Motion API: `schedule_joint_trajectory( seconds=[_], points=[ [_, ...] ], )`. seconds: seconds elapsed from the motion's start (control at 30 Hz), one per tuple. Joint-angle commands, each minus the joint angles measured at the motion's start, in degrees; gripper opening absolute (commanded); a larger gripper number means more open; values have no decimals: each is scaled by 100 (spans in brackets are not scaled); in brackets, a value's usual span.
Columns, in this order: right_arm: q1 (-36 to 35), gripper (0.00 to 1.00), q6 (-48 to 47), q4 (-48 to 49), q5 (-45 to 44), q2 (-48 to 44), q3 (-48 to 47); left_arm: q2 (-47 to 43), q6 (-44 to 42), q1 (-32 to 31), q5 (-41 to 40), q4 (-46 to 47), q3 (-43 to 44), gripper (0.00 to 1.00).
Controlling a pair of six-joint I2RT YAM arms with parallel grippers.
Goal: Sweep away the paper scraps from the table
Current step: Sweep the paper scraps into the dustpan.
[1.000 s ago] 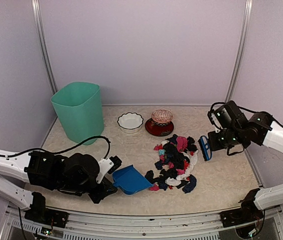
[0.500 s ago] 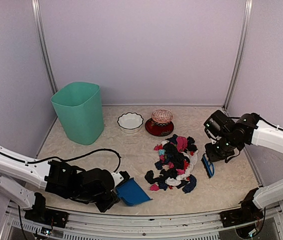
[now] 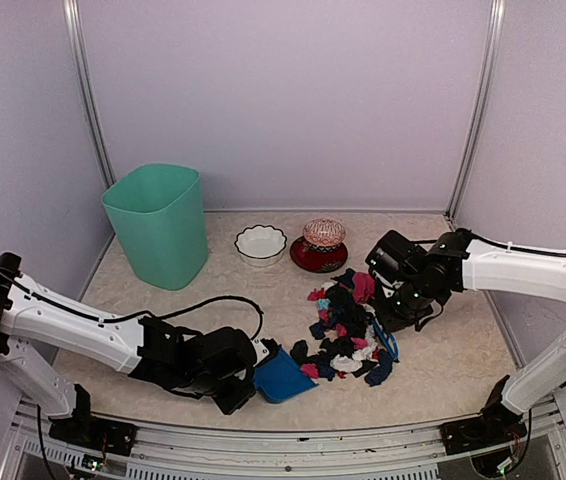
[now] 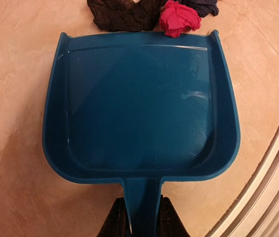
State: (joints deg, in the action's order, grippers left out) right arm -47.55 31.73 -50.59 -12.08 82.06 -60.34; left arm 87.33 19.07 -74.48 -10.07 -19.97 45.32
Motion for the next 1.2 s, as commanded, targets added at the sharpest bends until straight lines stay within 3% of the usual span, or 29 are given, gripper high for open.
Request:
schedule_joint_trajectory(
  seconds=[0.0, 0.47, 0.87, 1.17],
  points=[
    [-297, 0, -40, 279, 6, 379, -266, 383, -283, 154, 87, 130, 235, 0],
    [-1007, 0, -318, 585, 63, 1118, -971, 1016, -535, 314, 145, 486, 713, 0],
    [-1354, 0, -689, 458, 157, 1182, -1304, 1199, -307, 344, -68, 890, 617, 0],
    [-1371, 0, -263, -192, -604, 887, -1303, 1058, -113, 360, -637, 1210, 355, 0]
  ],
)
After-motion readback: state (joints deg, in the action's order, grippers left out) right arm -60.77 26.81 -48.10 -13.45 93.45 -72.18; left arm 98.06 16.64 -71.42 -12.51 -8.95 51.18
